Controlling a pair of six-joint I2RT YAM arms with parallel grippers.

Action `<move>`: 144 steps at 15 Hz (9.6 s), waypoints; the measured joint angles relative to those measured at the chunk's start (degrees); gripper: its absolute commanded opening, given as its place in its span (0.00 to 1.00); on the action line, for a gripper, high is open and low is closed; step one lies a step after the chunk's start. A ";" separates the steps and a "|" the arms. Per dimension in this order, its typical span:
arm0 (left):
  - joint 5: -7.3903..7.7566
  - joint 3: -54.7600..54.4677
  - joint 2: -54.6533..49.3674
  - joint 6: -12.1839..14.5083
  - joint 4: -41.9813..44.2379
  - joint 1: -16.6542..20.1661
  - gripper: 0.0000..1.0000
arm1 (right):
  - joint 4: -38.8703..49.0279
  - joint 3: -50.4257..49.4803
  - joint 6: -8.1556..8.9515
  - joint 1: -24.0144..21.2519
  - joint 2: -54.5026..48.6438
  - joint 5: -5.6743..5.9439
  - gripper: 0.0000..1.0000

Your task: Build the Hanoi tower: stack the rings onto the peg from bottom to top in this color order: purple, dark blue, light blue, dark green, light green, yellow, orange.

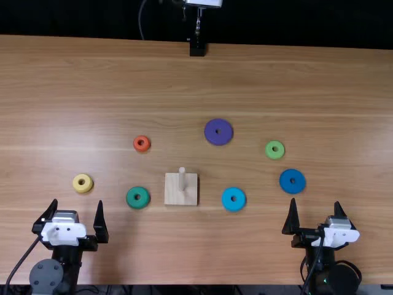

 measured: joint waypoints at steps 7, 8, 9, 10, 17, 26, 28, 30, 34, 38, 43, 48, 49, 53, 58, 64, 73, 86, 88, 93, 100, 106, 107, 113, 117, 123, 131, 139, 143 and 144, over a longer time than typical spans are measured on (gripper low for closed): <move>0.00 0.00 0.00 0.00 0.00 0.00 1.00 | 0.00 0.00 0.00 0.00 0.00 0.00 1.00; -0.02 0.00 0.00 0.00 0.02 0.00 1.00 | 0.00 0.00 0.00 0.00 0.00 0.02 1.00; 0.00 0.00 0.00 0.02 0.00 0.00 1.00 | 0.00 0.00 0.00 0.00 -0.02 0.00 1.00; 0.00 0.00 0.00 -0.02 0.00 0.00 1.00 | 0.00 0.00 0.00 0.00 0.00 0.00 1.00; 0.00 0.00 0.02 0.02 0.00 0.00 1.00 | -0.02 0.00 0.00 0.00 0.00 0.02 1.00; 0.00 0.00 0.00 0.02 0.02 0.00 1.00 | -0.07 0.22 0.00 0.00 -0.02 0.02 1.00; 0.00 0.00 0.00 -0.02 0.00 0.00 1.00 | -0.63 3.63 0.04 0.00 0.00 0.00 1.00; -0.02 0.00 0.00 0.02 0.02 0.00 1.00 | -0.48 9.18 0.04 0.00 0.37 0.00 1.00; 0.00 0.00 0.00 0.00 0.02 0.00 1.00 | 0.04 23.19 0.07 2.36 14.73 0.04 1.00; -0.02 0.00 0.00 0.00 0.02 0.00 1.00 | 0.04 35.04 0.09 9.14 35.85 0.00 1.00; -0.04 0.00 0.02 0.00 0.02 0.00 1.00 | -0.44 49.29 0.26 15.39 59.78 0.02 1.00; -0.02 0.00 0.02 -0.02 0.02 0.00 1.00 | -4.70 62.79 0.17 21.00 81.05 -0.04 1.00; -0.02 0.00 0.00 0.02 0.02 0.00 1.00 | -7.39 65.02 0.15 22.38 84.85 -0.07 1.00; -0.02 0.00 0.02 -0.02 0.02 0.00 1.00 | -17.31 76.06 0.09 24.41 100.24 -0.48 1.00; 0.00 0.00 0.00 0.00 0.02 0.00 1.00 | -18.29 82.97 0.15 24.41 112.69 -2.23 1.00; -0.02 0.00 0.00 0.00 0.04 0.00 1.00 | -19.15 86.55 0.20 24.37 119.16 -2.56 1.00; 0.00 0.00 0.02 0.02 0.02 0.00 1.00 | -27.04 88.72 0.26 24.37 121.96 -2.56 1.00; 0.00 0.00 0.02 0.00 0.02 0.00 1.00 | -35.32 97.07 0.26 24.37 127.95 -2.12 1.00; 0.00 0.00 0.00 0.02 0.00 0.00 1.00 | -35.56 97.33 0.28 24.37 128.69 -1.95 1.00; 0.00 0.00 0.00 0.00 0.02 0.00 1.00 | -35.69 99.58 0.26 24.37 128.76 -1.92 1.00; 0.02 0.00 0.02 0.00 -0.02 0.00 1.00 | -39.67 99.78 0.26 24.37 128.78 -1.92 1.00; 0.00 0.00 0.02 -0.02 0.04 0.00 1.00 | -39.30 101.48 0.28 24.37 130.57 -1.92 1.00; 0.00 0.00 0.02 0.00 0.02 0.00 1.00 | -39.26 101.50 0.31 24.37 130.57 -1.92 1.00; 0.00 0.00 0.00 0.00 0.02 0.00 1.00 | -38.82 101.50 0.26 24.37 130.57 -1.92 0.19; 0.00 0.00 0.02 -0.02 0.00 0.00 1.00 | -39.15 101.50 0.35 24.37 130.57 -1.92 0.00; 0.00 0.00 0.00 0.00 0.02 0.00 1.00 | -39.28 101.48 0.31 24.37 130.57 -1.92 0.00; 0.00 0.00 0.00 -0.02 0.02 0.00 1.00 | -46.45 96.59 0.31 24.41 114.31 -2.01 0.00; -0.02 0.00 0.00 0.00 0.00 0.00 1.00 | -53.07 95.34 0.24 31.21 102.55 -2.12 0.00; 0.00 0.00 0.00 0.00 0.02 -0.02 1.00 | -59.04 95.34 0.04 34.18 99.69 -2.29 0.00; 0.00 0.00 0.00 0.00 0.04 -0.02 1.00 | -59.17 95.36 0.07 34.18 99.54 -2.29 0.00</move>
